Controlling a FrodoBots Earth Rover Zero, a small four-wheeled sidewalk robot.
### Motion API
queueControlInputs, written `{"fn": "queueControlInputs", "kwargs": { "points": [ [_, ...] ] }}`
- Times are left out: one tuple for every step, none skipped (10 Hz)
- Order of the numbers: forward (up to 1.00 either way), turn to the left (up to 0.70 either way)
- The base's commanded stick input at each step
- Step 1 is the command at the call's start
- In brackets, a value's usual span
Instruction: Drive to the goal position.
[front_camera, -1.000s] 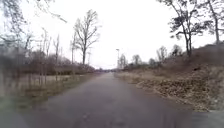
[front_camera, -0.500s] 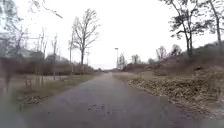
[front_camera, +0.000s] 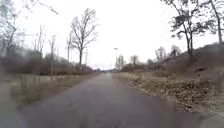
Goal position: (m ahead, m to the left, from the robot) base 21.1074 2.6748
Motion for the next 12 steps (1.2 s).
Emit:
{"fn": "queueControlInputs", "kwargs": {
  "points": [
    [1.00,0.00],
    [1.00,0.00],
    [1.00,0.00],
    [1.00,0.00],
    [1.00,0.00],
    [1.00,0.00],
    [1.00,0.00],
    [1.00,0.00],
    [1.00,0.00],
    [1.00,0.00],
    [1.00,0.00],
    [1.00,0.00]
  ]
}}
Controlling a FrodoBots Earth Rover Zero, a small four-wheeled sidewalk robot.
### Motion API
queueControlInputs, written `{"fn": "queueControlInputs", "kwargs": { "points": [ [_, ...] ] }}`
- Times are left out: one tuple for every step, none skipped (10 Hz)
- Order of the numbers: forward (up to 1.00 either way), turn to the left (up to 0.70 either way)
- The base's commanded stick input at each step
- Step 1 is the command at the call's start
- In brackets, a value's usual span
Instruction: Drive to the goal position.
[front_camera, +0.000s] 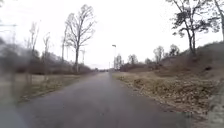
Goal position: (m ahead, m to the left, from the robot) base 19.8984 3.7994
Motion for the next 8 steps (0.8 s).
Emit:
{"fn": "queueControlInputs", "kwargs": {
  "points": [
    [1.00,0.00],
    [1.00,0.00],
    [1.00,0.00],
    [1.00,0.00],
    [1.00,0.00],
    [1.00,0.00],
    [1.00,0.00],
    [1.00,0.00]
  ]
}}
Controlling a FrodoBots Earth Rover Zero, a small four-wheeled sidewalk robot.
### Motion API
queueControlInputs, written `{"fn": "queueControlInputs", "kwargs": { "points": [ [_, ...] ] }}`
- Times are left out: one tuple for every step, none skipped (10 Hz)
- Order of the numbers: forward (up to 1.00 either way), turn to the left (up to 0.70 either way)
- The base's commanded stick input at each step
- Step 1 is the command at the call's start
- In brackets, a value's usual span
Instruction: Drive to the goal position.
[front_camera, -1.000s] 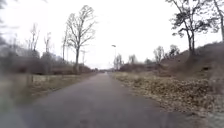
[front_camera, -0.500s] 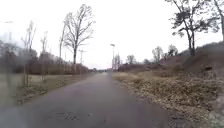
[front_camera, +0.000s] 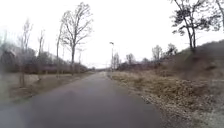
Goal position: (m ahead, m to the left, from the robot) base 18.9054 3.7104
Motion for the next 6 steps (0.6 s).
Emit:
{"fn": "queueControlInputs", "kwargs": {
  "points": [
    [1.00,0.00],
    [1.00,0.18],
    [1.00,0.40],
    [1.00,0.40],
    [1.00,0.40],
    [1.00,0.40]
  ]
}}
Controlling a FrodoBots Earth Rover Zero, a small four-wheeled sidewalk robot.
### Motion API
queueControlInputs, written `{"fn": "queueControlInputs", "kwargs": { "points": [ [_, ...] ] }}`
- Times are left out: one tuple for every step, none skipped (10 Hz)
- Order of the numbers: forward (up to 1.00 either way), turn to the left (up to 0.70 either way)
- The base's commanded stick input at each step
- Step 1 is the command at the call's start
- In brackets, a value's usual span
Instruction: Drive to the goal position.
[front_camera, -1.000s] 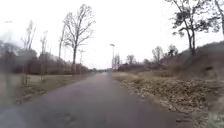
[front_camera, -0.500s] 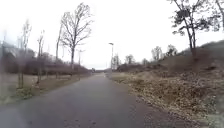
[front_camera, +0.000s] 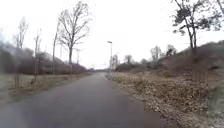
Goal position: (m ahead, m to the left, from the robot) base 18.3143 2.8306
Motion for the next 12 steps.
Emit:
{"fn": "queueControlInputs", "kwargs": {
  "points": [
    [1.00,0.40],
    [1.00,0.40],
    [1.00,0.37],
    [1.00,0.20],
    [1.00,0.04],
    [1.00,0.00],
    [1.00,0.00],
    [1.00,0.00],
    [1.00,0.00],
    [1.00,0.00],
    [1.00,0.00],
    [1.00,0.00]
  ]
}}
